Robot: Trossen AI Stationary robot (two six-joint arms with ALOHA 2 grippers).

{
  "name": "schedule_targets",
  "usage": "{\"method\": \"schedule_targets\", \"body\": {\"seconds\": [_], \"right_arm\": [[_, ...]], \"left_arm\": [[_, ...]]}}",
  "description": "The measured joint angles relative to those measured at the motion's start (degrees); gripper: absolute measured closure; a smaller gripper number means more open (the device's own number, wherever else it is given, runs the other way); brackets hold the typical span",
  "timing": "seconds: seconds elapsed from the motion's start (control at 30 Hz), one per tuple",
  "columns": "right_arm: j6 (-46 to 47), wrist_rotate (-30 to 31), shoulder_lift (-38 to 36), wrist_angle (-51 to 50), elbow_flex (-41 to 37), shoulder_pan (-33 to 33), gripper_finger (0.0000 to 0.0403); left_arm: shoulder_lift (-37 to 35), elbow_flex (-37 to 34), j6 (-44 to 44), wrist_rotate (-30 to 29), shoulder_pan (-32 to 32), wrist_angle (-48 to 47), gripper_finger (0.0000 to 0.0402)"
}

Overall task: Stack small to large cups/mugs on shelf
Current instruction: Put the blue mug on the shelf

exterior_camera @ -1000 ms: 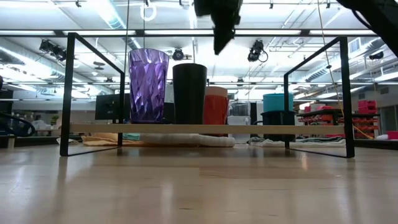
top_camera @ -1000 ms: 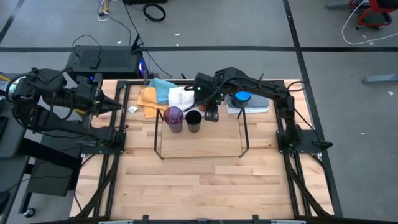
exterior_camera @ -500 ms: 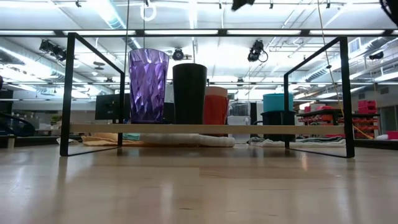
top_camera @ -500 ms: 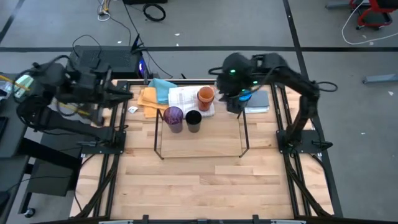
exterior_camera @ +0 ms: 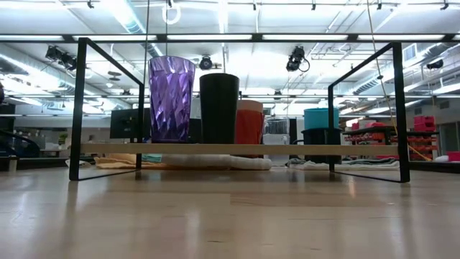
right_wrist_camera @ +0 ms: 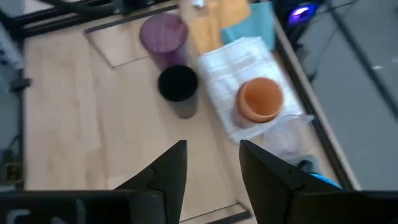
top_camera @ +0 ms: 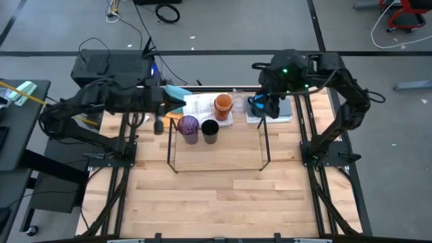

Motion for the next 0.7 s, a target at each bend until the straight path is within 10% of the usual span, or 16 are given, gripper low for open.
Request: {"method": "schedule_targets", "body": {"seconds": [0.23, 0.7], "right_arm": [[4.4, 12.5, 0.1, 0.2, -0.7, -7.4, 0.0251], [10.7, 8.2, 0.2, 0.0, -25.6, -32.8, 0.0252]], "left_arm": [[-0.6, 0.0, 1.6, 2.8, 3.4, 0.2, 0.0372], [-1.9, 0.0, 0.0, 4.5, 4.7, 0.2, 0.0376]]}}
